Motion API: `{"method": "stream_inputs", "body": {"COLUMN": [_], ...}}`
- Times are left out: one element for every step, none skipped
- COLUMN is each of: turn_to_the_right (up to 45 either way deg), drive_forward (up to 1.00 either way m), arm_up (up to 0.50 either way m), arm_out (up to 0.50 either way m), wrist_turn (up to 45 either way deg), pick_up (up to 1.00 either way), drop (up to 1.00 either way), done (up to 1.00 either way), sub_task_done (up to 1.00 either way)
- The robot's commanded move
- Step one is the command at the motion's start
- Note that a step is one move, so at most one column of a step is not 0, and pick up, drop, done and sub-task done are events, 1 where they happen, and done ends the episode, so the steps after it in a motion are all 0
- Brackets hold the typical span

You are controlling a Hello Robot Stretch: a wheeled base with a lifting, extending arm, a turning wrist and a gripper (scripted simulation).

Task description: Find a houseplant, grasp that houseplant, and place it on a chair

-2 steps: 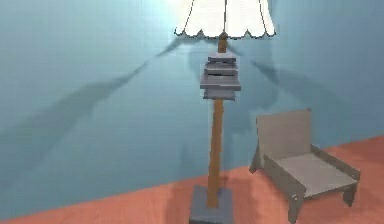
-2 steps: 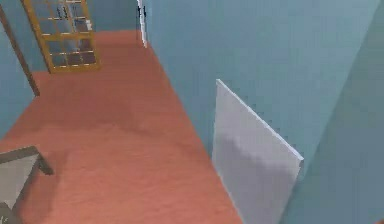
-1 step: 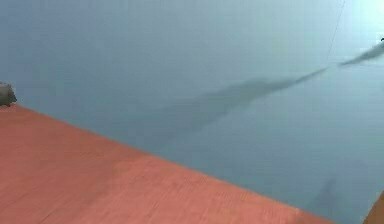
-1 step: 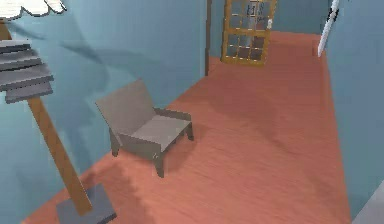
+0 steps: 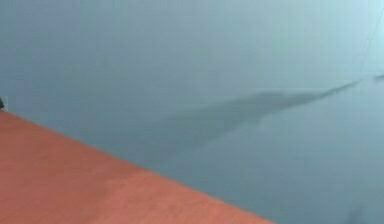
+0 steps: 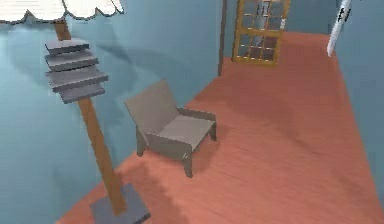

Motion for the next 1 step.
{"method": "stream_inputs", "body": {"turn_to_the_right": [-45.0], "drive_forward": [0.0], "arm_up": [0.0], "arm_out": [0.0], "wrist_turn": [0.0], "pick_up": [0.0], "drop": [0.0], "done": [0.0], "sub_task_done": [0.0]}}
